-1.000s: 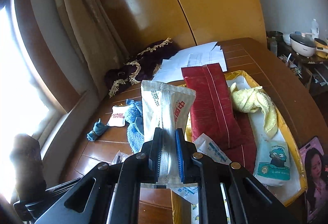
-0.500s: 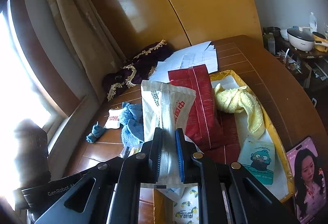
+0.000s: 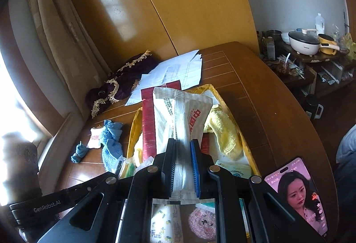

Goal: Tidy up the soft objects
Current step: 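Carry the stick bag and wipe packet into the box, opening both grippers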

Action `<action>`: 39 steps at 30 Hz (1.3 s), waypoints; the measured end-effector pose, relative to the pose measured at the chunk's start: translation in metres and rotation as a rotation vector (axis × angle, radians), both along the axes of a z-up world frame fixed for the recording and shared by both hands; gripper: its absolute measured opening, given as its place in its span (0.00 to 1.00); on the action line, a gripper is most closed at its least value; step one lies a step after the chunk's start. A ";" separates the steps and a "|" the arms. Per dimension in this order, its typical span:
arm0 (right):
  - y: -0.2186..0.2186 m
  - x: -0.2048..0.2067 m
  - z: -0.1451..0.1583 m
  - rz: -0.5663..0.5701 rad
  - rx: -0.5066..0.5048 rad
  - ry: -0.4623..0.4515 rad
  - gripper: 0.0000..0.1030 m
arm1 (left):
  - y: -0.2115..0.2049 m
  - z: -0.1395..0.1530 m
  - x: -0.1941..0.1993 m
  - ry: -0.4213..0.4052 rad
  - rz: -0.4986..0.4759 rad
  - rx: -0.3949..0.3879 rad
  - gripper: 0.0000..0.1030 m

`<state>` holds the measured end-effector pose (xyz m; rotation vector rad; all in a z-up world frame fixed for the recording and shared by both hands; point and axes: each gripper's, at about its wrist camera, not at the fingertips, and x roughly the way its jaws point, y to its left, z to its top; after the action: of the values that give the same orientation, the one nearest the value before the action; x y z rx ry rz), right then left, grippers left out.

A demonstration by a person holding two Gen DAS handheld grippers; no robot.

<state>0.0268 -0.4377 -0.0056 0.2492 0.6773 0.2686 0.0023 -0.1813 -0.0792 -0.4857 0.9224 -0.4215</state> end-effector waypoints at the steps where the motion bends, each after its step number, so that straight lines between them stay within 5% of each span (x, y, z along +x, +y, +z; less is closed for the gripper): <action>1: 0.000 0.001 -0.001 0.002 -0.006 0.003 0.13 | -0.004 -0.001 0.000 0.002 -0.009 0.007 0.02; 33: 0.015 0.018 -0.022 0.003 -0.051 0.061 0.19 | -0.033 -0.023 -0.013 0.034 -0.069 0.058 0.03; 39: 0.017 0.010 -0.015 -0.002 -0.047 0.027 0.30 | -0.030 -0.021 -0.019 0.012 -0.068 0.034 0.26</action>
<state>0.0364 -0.4211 -0.0204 0.2089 0.7091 0.2471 -0.0168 -0.2112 -0.1001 -0.4273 0.9581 -0.4639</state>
